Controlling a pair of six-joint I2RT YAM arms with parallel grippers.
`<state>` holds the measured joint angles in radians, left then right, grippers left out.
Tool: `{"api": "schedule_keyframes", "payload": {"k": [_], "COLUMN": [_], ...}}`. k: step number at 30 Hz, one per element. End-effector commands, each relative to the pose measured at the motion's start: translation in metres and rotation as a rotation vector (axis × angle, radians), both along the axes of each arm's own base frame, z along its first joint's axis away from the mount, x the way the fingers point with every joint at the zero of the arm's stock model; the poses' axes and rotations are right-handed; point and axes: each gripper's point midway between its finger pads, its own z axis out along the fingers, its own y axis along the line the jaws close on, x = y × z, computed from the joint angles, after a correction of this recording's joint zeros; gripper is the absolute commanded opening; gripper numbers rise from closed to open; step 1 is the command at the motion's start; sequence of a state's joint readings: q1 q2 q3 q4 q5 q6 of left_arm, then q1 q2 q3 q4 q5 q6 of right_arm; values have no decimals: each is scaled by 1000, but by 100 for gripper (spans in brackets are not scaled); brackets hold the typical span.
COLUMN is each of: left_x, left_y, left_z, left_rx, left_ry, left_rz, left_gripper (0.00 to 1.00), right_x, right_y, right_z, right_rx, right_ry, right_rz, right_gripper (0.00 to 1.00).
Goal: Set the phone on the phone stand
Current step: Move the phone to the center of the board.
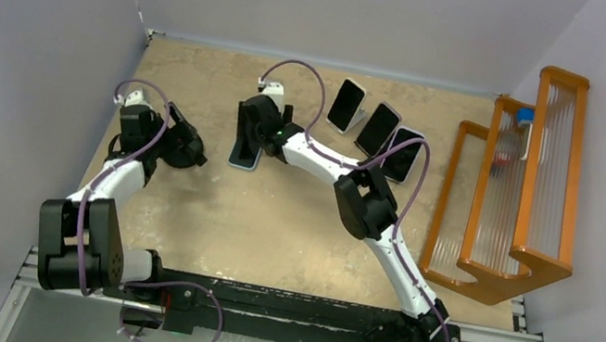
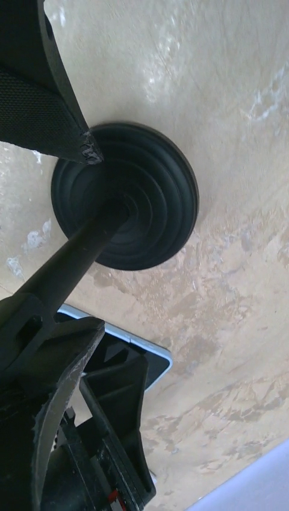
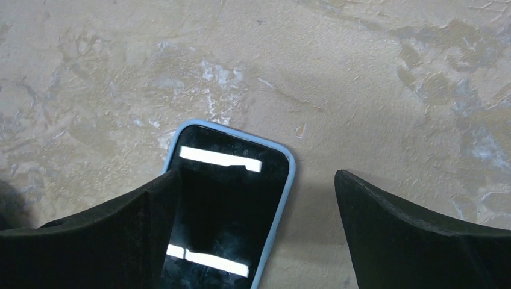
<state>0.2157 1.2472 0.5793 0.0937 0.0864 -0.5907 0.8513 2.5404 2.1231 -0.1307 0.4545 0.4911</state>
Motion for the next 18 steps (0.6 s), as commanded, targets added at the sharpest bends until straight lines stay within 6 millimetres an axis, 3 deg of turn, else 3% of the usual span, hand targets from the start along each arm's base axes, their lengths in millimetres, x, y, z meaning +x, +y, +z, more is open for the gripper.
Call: {"api": "schedule_keyframes", "payload": {"k": [1, 6, 10, 14, 18], "left_x": [25, 32, 36, 41, 45], "left_y": [-12, -9, -9, -12, -17], "left_z": [25, 41, 41, 31, 13], "left_rx": [-32, -15, -24, -52, -88], "left_ry": [-70, -82, -87, -76, -47], "left_rz": [-103, -106, -103, -116, -133], "left_gripper": [94, 93, 93, 93, 93], "right_x": [-10, -17, -20, -24, -31], "right_y": [13, 23, 33, 42, 43], "right_z": [12, 8, 20, 24, 7], "right_rx": [7, 65, 125, 91, 3], "right_ry": [-17, 3, -9, -26, -26], "right_rz": [5, -27, -18, -3, 31], "right_gripper": [99, 99, 99, 99, 99]}}
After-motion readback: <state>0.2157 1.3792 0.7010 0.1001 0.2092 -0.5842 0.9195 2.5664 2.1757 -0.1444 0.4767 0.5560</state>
